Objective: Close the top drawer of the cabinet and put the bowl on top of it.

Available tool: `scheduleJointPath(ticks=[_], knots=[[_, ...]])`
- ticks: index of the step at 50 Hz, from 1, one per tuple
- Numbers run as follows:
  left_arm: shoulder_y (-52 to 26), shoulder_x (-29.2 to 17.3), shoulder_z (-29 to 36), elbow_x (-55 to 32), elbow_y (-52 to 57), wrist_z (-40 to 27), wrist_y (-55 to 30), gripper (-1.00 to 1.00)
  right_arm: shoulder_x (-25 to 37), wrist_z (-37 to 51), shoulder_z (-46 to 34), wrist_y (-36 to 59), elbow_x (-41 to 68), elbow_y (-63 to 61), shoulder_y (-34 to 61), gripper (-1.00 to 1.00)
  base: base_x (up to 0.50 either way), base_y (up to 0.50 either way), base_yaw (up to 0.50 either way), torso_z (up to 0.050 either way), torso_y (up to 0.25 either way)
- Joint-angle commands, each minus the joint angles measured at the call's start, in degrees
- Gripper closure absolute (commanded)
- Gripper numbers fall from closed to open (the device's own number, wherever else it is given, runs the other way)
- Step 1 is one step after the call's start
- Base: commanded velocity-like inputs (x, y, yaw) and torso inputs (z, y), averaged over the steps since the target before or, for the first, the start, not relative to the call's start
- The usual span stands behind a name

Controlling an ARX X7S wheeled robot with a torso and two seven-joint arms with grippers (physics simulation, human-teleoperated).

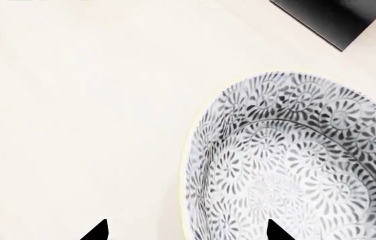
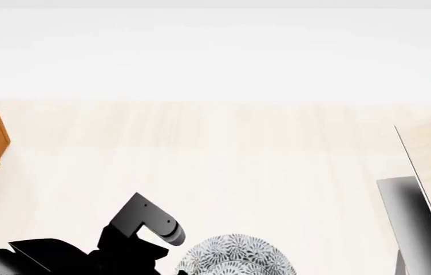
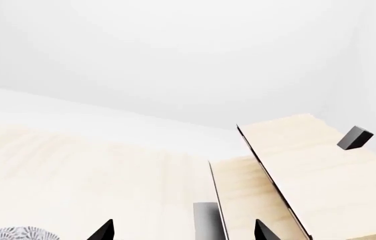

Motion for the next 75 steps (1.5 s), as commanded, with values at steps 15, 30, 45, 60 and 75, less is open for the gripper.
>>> scheduleJointPath(ticks=[15, 30, 45, 60, 75], knots=[[0.84, 1.59, -1.05, 0.04, -2.32, 1.66, 2.68, 1.00, -1.36, -2.93, 0.57, -2.59, -1.27, -0.20, -1.87, -1.00, 0.00, 0.00, 0.00, 0.000, 0.000], [1.08, 0.85, -0.55, -0.01, -0.40, 1.05, 2.21, 1.00, -0.89, -2.63, 0.83, -2.55, -0.27, 0.08, -1.49, -1.00, 0.00, 0.00, 0.00, 0.000, 0.000], [1.61, -0.29, -1.23, -0.76, 1.80, 0.24, 2.33, 1.00, -0.75, -2.59, 0.50, -2.91, -0.34, 0.31, -1.57, -1.00, 0.00, 0.00, 0.00, 0.000, 0.000], [1.65, -3.91, -4.67, -3.17, 10.50, -5.34, 0.01, 1.00, -0.67, -2.46, -0.54, -3.33, -0.91, 0.51, -1.25, -1.00, 0.00, 0.00, 0.00, 0.000, 0.000], [2.04, -6.75, -8.94, -3.60, 18.08, -11.97, 1.93, 1.00, -0.67, -3.02, 1.38, -3.93, -0.43, 0.24, -2.98, -1.00, 0.00, 0.00, 0.00, 0.000, 0.000]])
